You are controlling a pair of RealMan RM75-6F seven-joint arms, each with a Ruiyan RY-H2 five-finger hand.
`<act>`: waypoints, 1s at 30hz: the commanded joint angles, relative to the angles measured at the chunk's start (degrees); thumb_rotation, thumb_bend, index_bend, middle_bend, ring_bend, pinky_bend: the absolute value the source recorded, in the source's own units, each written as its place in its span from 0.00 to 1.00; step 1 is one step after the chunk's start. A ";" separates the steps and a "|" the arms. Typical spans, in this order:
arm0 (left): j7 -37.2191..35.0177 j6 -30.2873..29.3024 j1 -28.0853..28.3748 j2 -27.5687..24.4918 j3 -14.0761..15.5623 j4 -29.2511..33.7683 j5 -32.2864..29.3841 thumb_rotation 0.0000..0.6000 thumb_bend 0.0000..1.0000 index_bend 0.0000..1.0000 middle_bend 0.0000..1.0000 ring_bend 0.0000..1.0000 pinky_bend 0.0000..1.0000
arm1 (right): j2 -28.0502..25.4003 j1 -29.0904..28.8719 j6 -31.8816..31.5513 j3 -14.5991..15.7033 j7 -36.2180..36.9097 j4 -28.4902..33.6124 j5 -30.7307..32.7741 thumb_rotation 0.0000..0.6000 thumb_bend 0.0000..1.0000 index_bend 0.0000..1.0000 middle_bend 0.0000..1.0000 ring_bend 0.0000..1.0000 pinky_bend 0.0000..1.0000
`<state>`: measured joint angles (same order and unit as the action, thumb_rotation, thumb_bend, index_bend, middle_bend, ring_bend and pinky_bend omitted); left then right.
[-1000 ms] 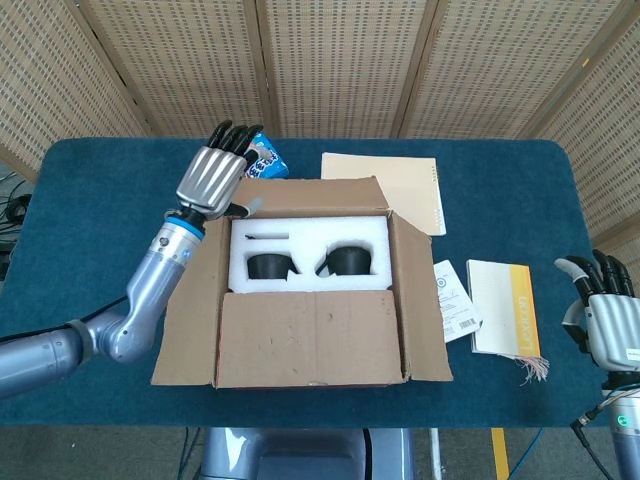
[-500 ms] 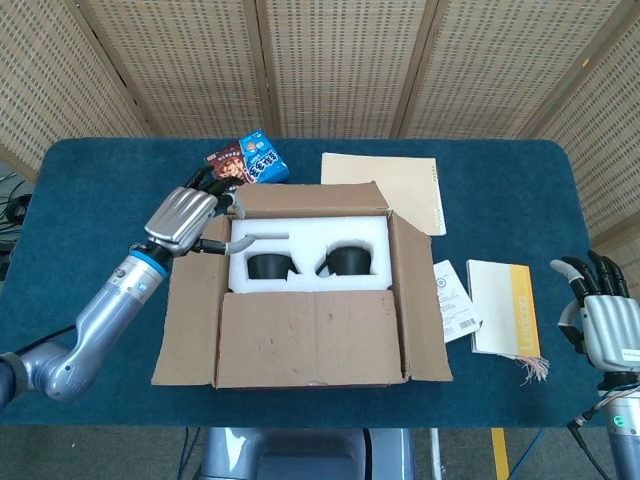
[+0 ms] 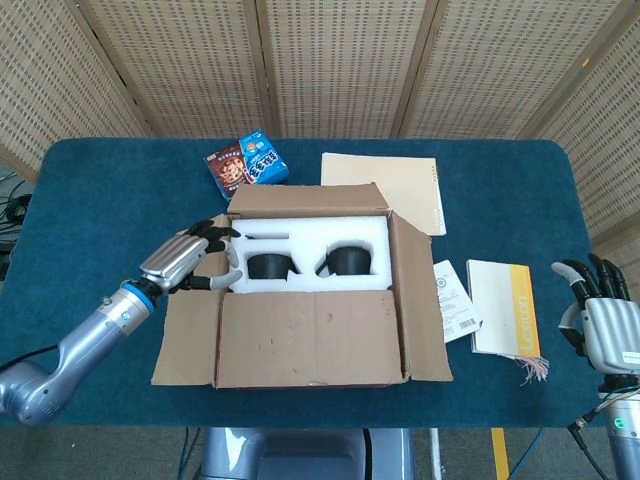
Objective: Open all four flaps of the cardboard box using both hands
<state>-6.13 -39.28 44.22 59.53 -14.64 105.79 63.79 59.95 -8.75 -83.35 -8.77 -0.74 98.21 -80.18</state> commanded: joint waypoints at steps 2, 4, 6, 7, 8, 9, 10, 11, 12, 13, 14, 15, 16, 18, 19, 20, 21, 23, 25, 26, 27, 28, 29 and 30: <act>-2.01 0.12 -0.62 0.90 0.94 -0.34 2.03 0.11 0.20 0.43 0.16 0.07 0.01 | -0.08 0.13 -0.13 0.02 0.08 0.00 -0.01 1.00 0.96 0.19 0.18 0.00 0.05; -2.69 -0.03 -0.81 1.25 1.38 -0.40 3.04 0.10 0.19 0.43 0.15 0.05 0.01 | -0.17 0.24 -0.23 0.00 0.13 0.03 0.03 1.00 0.96 0.19 0.18 0.00 0.05; -2.81 -0.35 -0.96 1.59 1.87 -0.50 4.10 0.11 0.19 0.43 0.15 0.05 0.01 | -0.25 0.33 -0.34 -0.02 0.18 0.08 0.02 1.00 0.96 0.19 0.18 0.00 0.05; -2.86 -0.49 -1.01 1.77 2.16 -0.48 4.64 0.10 0.19 0.43 0.15 0.04 0.01 | -0.30 0.36 -0.38 -0.01 0.17 0.11 -0.01 1.00 0.96 0.19 0.18 0.00 0.05; -2.98 -0.66 -1.05 1.90 2.30 -0.42 5.00 0.10 0.18 0.43 0.14 0.03 0.00 | -0.32 0.39 -0.42 -0.01 0.17 0.14 -0.04 1.00 0.96 0.19 0.18 0.00 0.05; -3.14 -0.86 -1.09 2.01 2.39 -0.34 5.38 0.10 0.18 0.43 0.14 0.02 0.00 | -0.35 0.41 -0.44 -0.02 0.19 0.16 -0.05 1.00 0.96 0.19 0.18 0.00 0.05; -3.37 -1.04 -1.14 2.07 2.47 -0.18 5.73 0.10 0.18 0.44 0.14 0.01 0.00 | -0.38 0.44 -0.47 -0.02 0.22 0.19 -0.07 1.00 0.96 0.19 0.18 0.00 0.05; -3.55 -1.15 -1.19 2.06 2.50 -0.05 5.93 0.10 0.18 0.44 0.13 0.00 0.00 | -0.39 0.46 -0.50 -0.02 0.25 0.20 -0.09 1.00 0.96 0.19 0.18 0.00 0.05; -3.75 -1.33 -1.24 2.01 2.55 0.15 6.25 0.09 0.17 0.44 0.12 0.00 0.00 | -0.41 0.48 -0.54 -0.03 0.27 0.22 -0.11 1.00 0.96 0.19 0.18 0.00 0.05; -3.87 -1.50 -1.28 1.94 2.63 0.29 6.57 0.09 0.17 0.44 0.11 0.00 0.00 | -0.44 0.52 -0.59 -0.04 0.28 0.24 -0.13 1.00 0.96 0.19 0.18 0.00 0.05; -3.94 -1.64 -1.28 1.88 2.75 0.42 6.98 0.09 0.17 0.44 0.11 0.00 0.00 | -0.46 0.53 -0.59 -0.06 0.34 0.28 -0.11 1.00 0.96 0.19 0.18 0.00 0.05; -3.89 -1.72 -1.24 1.87 2.86 0.45 7.27 0.09 0.17 0.44 0.10 0.00 0.00 | -0.47 0.55 -0.60 -0.07 0.39 0.28 -0.09 1.00 0.96 0.19 0.18 0.00 0.05; -3.79 -1.86 -1.22 1.91 2.98 0.47 7.50 0.09 0.17 0.44 0.10 0.00 0.00 | -0.48 0.59 -0.65 -0.07 0.44 0.26 -0.11 1.00 0.96 0.19 0.18 0.00 0.05; -3.37 -2.18 -1.15 2.09 3.21 0.46 7.79 0.09 0.17 0.44 0.09 0.00 0.00 | -0.50 0.64 -0.70 -0.08 0.57 0.18 -0.14 1.00 0.96 0.19 0.18 0.00 0.05; -3.18 -2.35 -1.11 2.19 3.30 0.45 7.79 0.09 0.17 0.44 0.09 0.00 0.00 | -0.49 0.67 -0.71 -0.06 0.64 0.14 -0.15 1.00 0.96 0.19 0.18 0.00 0.05; -2.93 -2.55 -1.06 2.34 3.36 0.42 7.75 0.09 0.17 0.44 0.09 0.00 0.00 | -0.48 0.70 -0.72 -0.04 0.72 0.11 -0.19 1.00 0.96 0.19 0.18 0.00 0.05; -2.56 -2.69 -0.98 2.48 3.45 0.34 7.71 0.09 0.17 0.44 0.08 0.00 0.00 | -0.49 0.72 -0.73 -0.02 0.78 0.11 -0.25 1.00 0.96 0.19 0.18 0.00 0.05; -1.73 -3.09 -0.78 2.89 3.59 0.23 7.38 0.09 0.17 0.44 0.08 0.00 0.00 | -0.58 0.80 -0.72 0.00 0.97 0.03 -0.20 1.00 0.96 0.19 0.18 0.00 0.05; -0.96 -3.28 -0.53 3.11 3.65 0.19 7.01 0.09 0.17 0.44 0.08 0.00 0.00 | -0.58 0.82 -0.68 0.01 1.08 -0.09 -0.19 1.00 0.96 0.19 0.18 0.00 0.05; -0.53 -3.37 -0.36 3.23 3.65 0.15 6.78 0.09 0.17 0.44 0.08 0.00 0.00 | -0.53 0.81 -0.68 -0.04 1.16 -0.17 -0.15 1.00 0.96 0.19 0.18 0.00 0.05; 0.03 -3.40 -0.15 3.36 3.67 0.07 6.54 0.09 0.17 0.44 0.08 0.00 0.00 | -0.56 0.84 -0.76 -0.06 1.23 -0.15 -0.19 1.00 0.96 0.19 0.18 0.00 0.05; 0.70 -3.41 0.08 3.46 3.72 -0.02 6.27 0.09 0.17 0.44 0.08 0.00 0.00 | -0.60 0.89 -0.79 -0.05 1.29 -0.14 -0.20 1.00 0.96 0.19 0.18 0.00 0.05; 1.58 -3.55 0.36 3.65 3.73 -0.15 6.01 0.09 0.17 0.44 0.08 0.00 0.00 | -0.58 0.92 -0.82 -0.05 1.33 -0.20 -0.19 1.00 0.96 0.19 0.18 0.00 0.05; 2.22 -3.64 0.54 3.81 3.76 -0.24 5.83 0.09 0.17 0.44 0.07 0.00 0.00 | -0.58 0.94 -0.83 -0.05 1.36 -0.23 -0.19 1.00 0.96 0.19 0.18 0.00 0.05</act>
<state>-4.82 -42.73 44.35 63.03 -10.94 105.75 70.05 59.36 -7.82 -84.17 -8.82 0.63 97.99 -80.36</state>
